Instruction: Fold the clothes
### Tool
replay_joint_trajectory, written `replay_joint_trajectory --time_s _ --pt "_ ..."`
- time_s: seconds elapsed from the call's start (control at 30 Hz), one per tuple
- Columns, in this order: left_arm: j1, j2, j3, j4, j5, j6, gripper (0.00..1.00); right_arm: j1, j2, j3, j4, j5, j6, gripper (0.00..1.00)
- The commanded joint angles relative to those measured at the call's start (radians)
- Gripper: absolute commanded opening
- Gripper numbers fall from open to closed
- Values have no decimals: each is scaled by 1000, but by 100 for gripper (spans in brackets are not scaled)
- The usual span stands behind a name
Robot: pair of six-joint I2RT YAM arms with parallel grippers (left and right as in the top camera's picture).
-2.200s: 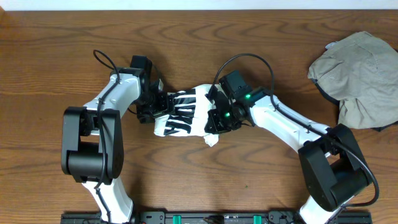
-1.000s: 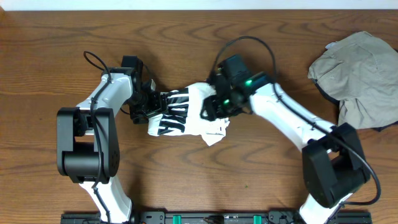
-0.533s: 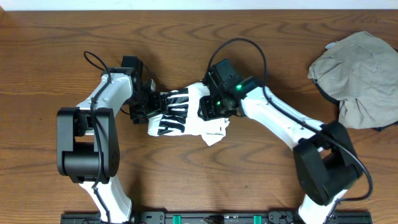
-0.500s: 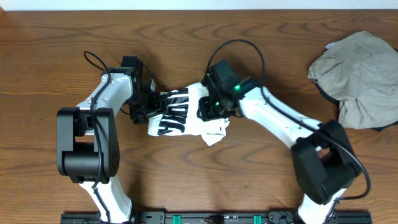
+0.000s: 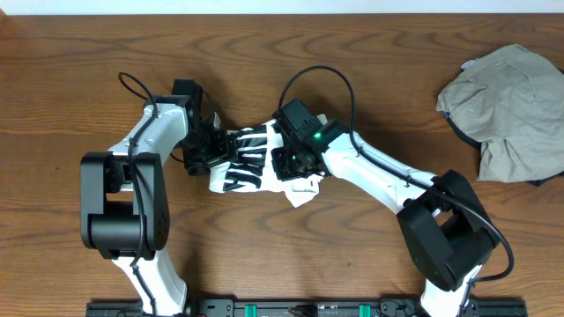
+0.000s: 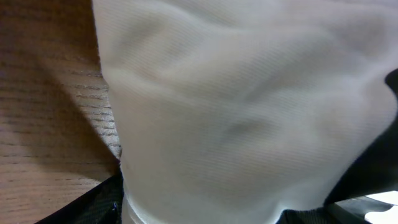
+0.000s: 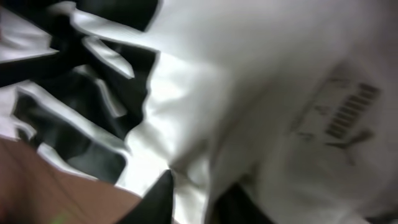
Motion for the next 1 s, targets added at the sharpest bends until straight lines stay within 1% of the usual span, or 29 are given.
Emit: replay_joint_trajectory --time_s 0.0,0.13,0.33,0.47,0.53,0.6,0.67,0.7,0.77,0.9,0.97 --pt "8 26 -8 -11 -45 7 76 -3 9 13 -13 62 15 13" --pt "8 26 -8 -10 -45 7 76 -24 9 13 -34 109 15 1" --pt "8 26 -8 -10 -45 7 76 -96 9 13 -70 126 15 1" --pt "8 26 -8 -10 -46 7 76 -130 7 13 -74 72 0 1" --pt "8 26 -8 -10 -46 7 76 -137 4 13 -68 5 -29 11" --pt "8 26 -8 -10 -46 8 76 -137 1 15 -66 -32 -45 19" --pt "8 26 -8 -10 -46 7 76 -135 -1 20 -68 -47 -54 23" --pt "8 26 -8 -10 -46 8 76 -135 -1 23 -68 -53 -58 26" --pt "8 26 -8 -11 -46 8 76 -141 -5 31 -79 -53 -57 27" --pt "8 13 -8 -26 -46 56 76 -171 -14 60 -121 -53 -58 27" --pt "8 -7 -8 -29 -46 60 76 -193 -18 77 -146 -52 -58 27"
